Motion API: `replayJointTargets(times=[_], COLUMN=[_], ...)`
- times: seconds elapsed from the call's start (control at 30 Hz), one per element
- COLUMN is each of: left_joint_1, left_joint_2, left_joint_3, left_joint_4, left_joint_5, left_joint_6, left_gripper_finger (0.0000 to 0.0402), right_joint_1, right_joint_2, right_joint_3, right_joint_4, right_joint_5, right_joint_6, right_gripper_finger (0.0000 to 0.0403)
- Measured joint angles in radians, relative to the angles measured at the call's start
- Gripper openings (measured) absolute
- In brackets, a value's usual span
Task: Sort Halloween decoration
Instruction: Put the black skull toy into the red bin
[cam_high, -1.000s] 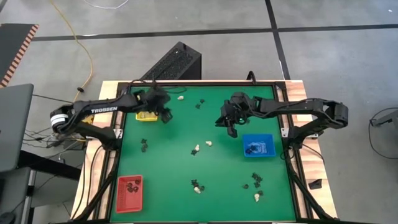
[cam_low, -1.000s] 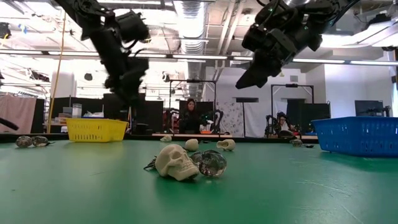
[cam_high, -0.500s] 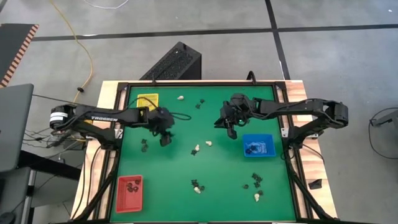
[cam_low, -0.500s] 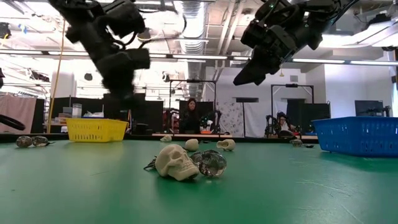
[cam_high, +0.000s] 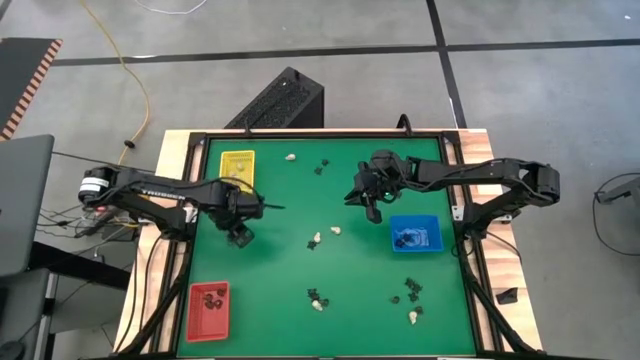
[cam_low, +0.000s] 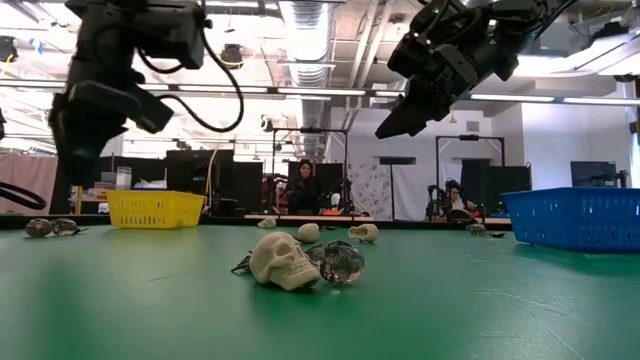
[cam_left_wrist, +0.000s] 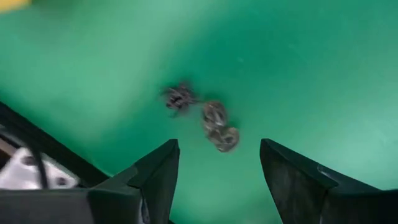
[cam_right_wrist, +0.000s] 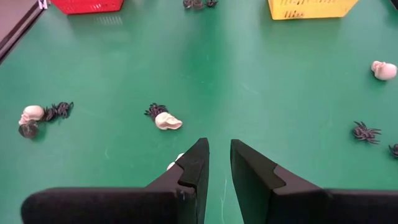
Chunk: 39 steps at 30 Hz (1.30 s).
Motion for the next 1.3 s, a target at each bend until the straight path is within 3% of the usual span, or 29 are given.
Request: replayJointTargets(times=[0.37, 1.0, 1.3], left_joint_1=[-0.050, -0.067, -0.067], left_joint_2=[0.000, 0.000, 0.001], left_joint_3=[-0.117, -0.217, -0.217], left_joint_4=[0.126, 0.278, 0.321], left_joint_5=[-0.038, -0.024, -0.029], left_joint_6=[-0.154, -0.160, -0.135], left_gripper_finger=[0.0215, 0.0214, 0.0156], right_joint_1=[0.000, 0.000, 0.000], right_joint_2=[0.000, 0.000, 0.001], right_joint_3=[0.000, 0.000, 0.000], right_joint_4=[-0.003, 0.000, 0.000], right_joint_5=[0.000, -0.001, -0.001], right_joint_6=[-0.001, 0.000, 0.000], right_gripper_finger=[0.0098, 0.0098, 0.0098])
